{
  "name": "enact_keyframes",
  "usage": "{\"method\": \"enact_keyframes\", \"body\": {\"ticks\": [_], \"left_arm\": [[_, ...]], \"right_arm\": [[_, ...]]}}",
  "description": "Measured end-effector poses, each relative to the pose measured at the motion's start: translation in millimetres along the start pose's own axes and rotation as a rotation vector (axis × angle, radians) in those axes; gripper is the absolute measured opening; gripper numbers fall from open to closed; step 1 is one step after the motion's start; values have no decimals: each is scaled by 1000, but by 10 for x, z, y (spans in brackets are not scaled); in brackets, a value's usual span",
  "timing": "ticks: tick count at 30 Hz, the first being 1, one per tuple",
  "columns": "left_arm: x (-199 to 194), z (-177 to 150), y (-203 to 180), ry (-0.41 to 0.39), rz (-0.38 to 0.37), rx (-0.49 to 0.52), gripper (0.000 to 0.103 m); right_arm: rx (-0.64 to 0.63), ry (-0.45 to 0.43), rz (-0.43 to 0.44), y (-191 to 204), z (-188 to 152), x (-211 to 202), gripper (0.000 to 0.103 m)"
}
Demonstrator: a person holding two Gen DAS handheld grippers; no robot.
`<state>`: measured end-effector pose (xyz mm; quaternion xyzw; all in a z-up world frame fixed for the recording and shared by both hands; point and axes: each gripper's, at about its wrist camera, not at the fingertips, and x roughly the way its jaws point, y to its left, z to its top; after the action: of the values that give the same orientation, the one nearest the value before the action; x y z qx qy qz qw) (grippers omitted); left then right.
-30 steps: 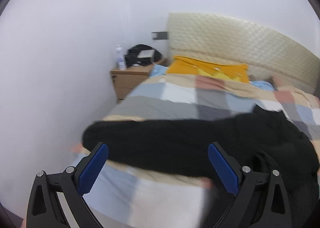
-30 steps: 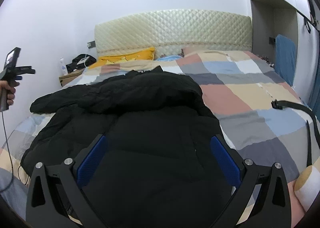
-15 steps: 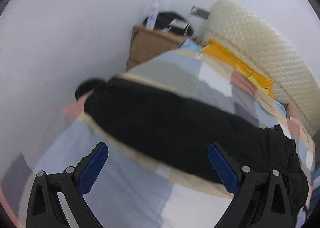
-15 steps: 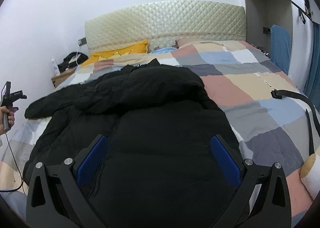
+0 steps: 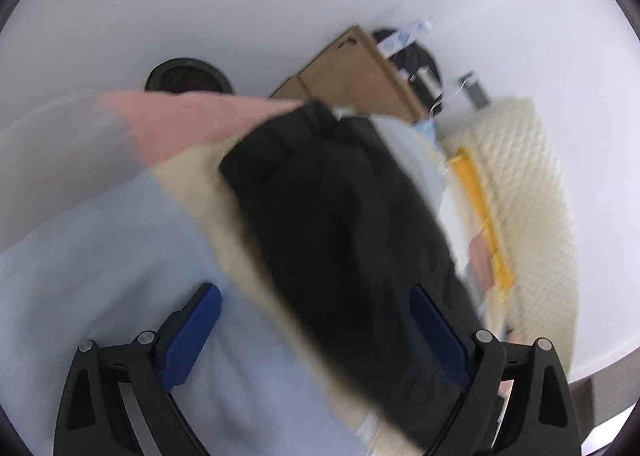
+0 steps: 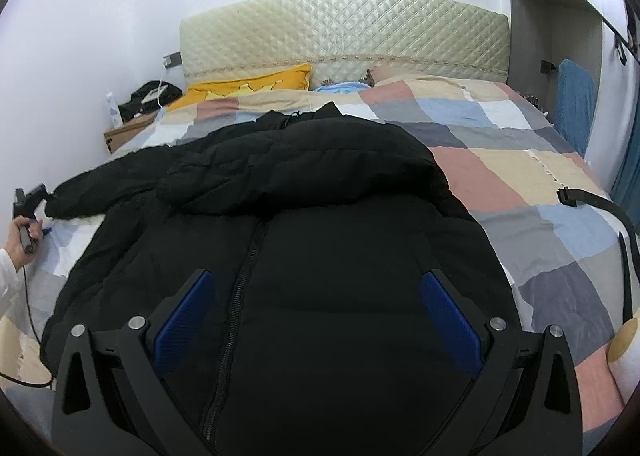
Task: Fold large clothes
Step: 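Grasp the other black sleeve cuff with the left gripper and lift it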
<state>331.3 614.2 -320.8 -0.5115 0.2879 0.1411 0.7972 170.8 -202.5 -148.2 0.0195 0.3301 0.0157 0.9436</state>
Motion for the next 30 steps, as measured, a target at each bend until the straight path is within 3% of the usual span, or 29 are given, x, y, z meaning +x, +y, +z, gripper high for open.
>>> {"method": "enact_keyframes", "body": {"ticks": [2, 4, 8, 10, 13, 18, 30], "left_arm": [[59, 74, 8, -13, -34, -13, 92], [111, 121, 8, -21, -73, -28, 75], [246, 170, -15, -8, -74, -56, 67], [250, 190, 3, -4, -65, -74, 35], [204, 227, -65, -16, -38, -58, 21], [46, 249, -509, -57, 92, 78, 14], [-907, 64, -1834, -204, 117, 324, 8]], "right_arm": [[5, 13, -10, -4, 5, 63, 103], [12, 24, -17, -4, 3, 114, 103], [22, 50, -18, -21, 5, 211, 103], [32, 63, -11, -28, 3, 240, 103], [51, 66, -9, -43, 12, 258, 103], [55, 85, -4, -56, -15, 224, 102], [37, 35, 28, -187, 9, -44, 103]]}}
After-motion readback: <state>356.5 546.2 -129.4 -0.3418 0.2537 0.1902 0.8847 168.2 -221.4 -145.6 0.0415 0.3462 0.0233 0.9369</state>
